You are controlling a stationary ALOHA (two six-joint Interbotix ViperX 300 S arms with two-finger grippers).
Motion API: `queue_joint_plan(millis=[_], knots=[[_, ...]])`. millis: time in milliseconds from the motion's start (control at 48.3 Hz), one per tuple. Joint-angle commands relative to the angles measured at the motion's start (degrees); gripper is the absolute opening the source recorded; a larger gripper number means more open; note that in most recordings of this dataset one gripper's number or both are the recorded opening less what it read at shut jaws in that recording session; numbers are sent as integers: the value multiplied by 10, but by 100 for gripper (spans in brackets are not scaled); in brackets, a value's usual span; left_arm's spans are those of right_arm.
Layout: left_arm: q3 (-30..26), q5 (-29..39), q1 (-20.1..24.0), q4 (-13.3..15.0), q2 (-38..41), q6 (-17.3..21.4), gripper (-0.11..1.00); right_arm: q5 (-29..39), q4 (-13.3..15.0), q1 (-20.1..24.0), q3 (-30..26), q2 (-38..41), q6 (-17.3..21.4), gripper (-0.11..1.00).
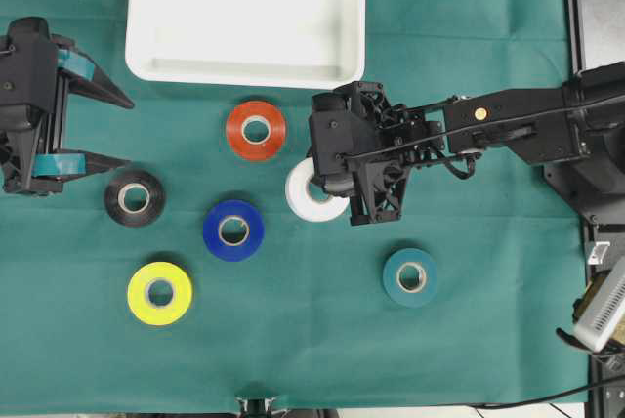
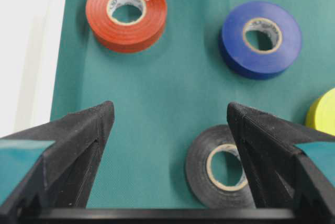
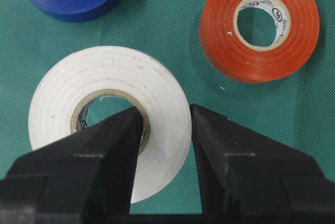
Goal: Put the tape alternately from left to right into the white case.
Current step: 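Close the right gripper on the white roll and lift it, then carry the white roll into the white tray and release it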
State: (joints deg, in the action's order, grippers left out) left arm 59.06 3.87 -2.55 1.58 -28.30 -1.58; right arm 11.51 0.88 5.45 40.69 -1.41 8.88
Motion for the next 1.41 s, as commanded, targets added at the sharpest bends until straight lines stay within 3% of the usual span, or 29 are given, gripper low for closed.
queue_joint_plan(millis=[0,311,601,953,1180,1387], knots=[[-6,-2,1,1,-6,0,93,-2,0,-5,-13,-18,1,2],[-4,-2,2,1,-6,-1,93,2,1,-61,-10,-47,-2,2],[-4,-2,1,1,-5,-1,93,17,47,-143,-9,-58,-2,2],[-4,-2,1,1,-5,-1,93,-2,54,-246,-12,-42,-3,2],[-4,-2,2,1,-5,-1,93,-29,78,-275,-14,-18,-3,2],[-4,-3,2,1,-5,-1,93,-42,82,-278,-15,-11,-3,2]])
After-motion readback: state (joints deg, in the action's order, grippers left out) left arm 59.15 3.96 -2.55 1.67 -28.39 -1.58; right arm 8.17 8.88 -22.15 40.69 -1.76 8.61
